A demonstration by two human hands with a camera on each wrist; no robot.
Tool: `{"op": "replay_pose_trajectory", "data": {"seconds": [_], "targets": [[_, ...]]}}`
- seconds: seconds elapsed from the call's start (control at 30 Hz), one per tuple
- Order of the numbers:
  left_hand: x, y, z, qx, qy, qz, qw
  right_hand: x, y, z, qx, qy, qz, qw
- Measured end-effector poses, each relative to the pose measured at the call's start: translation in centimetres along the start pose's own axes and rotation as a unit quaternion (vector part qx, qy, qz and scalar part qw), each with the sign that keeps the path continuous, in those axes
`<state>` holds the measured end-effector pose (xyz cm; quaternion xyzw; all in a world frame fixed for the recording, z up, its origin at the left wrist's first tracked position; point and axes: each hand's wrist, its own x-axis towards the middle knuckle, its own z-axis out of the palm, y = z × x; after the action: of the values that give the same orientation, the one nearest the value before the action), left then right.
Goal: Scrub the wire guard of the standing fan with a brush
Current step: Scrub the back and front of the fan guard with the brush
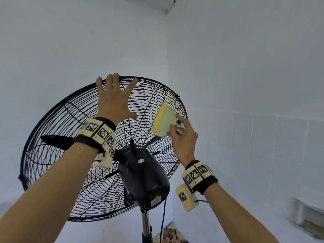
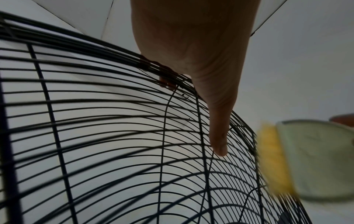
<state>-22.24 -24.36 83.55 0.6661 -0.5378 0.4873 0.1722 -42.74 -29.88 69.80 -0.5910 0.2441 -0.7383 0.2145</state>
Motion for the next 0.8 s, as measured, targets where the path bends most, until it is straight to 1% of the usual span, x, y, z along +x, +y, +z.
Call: {"op": "replay_pose_trajectory", "data": {"seconds": [0.07,0.13,0.2,0.27,0.3,0.33,0.37,0.47,0.5,0.53,0.57,0.6,0.67,0.7,0.73,0.77,0.8], "targets": [[0.1,0.5,-0.2,-0.004,0.002,0.006,1.0,1.3,-0.3,0.1,0.02,0.043,0.007,0.999],[0.2,0.8,-0.2,-0.002,0.001,0.005,1.0,1.3,-0.2,0.4,0.007,0.042,-0.002,0.999],[0.2,0.7,-0.1,0.002,-0.001,0.0,1.0,-0.1,1.1,0.7,-0.034,-0.008,-0.015,0.999],[0.2,0.2,0.1,0.001,0.0,-0.007,1.0,-1.8,2.3,0.6,-0.086,-0.086,-0.028,0.992],[0.1,0.0,0.2,0.0,0.0,-0.007,1.0,-2.2,2.9,0.4,-0.1,-0.107,-0.03,0.989],[0.1,0.0,0.2,0.0,0.001,-0.006,1.0,-2.1,3.0,0.1,-0.096,-0.104,-0.028,0.99],[0.1,0.0,0.1,0.001,0.001,-0.005,1.0,-1.7,2.8,0.0,-0.081,-0.082,-0.024,0.993],[0.3,0.6,-0.1,-0.005,-0.005,-0.001,1.0,0.1,1.1,0.0,-0.003,0.032,0.006,0.999],[0.4,0.8,-0.2,-0.008,-0.005,-0.001,1.0,0.4,0.8,0.2,0.022,0.053,0.008,0.998],[0.4,0.9,-0.2,-0.01,-0.005,-0.001,1.0,0.3,0.7,0.4,0.028,0.054,0.007,0.998],[0.3,0.9,-0.2,-0.01,-0.006,-0.001,1.0,-0.1,0.8,0.7,0.015,0.036,0.006,0.999],[0.3,0.8,-0.2,-0.008,-0.008,-0.002,1.0,-0.8,1.3,0.9,-0.006,0.004,0.011,1.0],[0.3,0.4,0.1,-0.005,-0.009,-0.009,1.0,-2.2,2.0,0.8,-0.033,-0.084,0.028,0.996],[0.3,0.2,0.1,-0.004,-0.009,-0.012,1.0,-2.6,2.1,0.5,-0.04,-0.115,0.033,0.992],[0.2,0.1,0.2,-0.002,-0.009,-0.013,1.0,-2.7,2.0,0.2,-0.039,-0.126,0.034,0.991],[0.2,0.1,0.2,-0.002,-0.009,-0.012,1.0,-2.5,1.7,-0.1,-0.03,-0.114,0.036,0.992],[0.2,0.2,0.1,-0.003,-0.008,-0.01,1.0,-2.1,1.5,-0.3,-0.015,-0.081,0.04,0.996]]}}
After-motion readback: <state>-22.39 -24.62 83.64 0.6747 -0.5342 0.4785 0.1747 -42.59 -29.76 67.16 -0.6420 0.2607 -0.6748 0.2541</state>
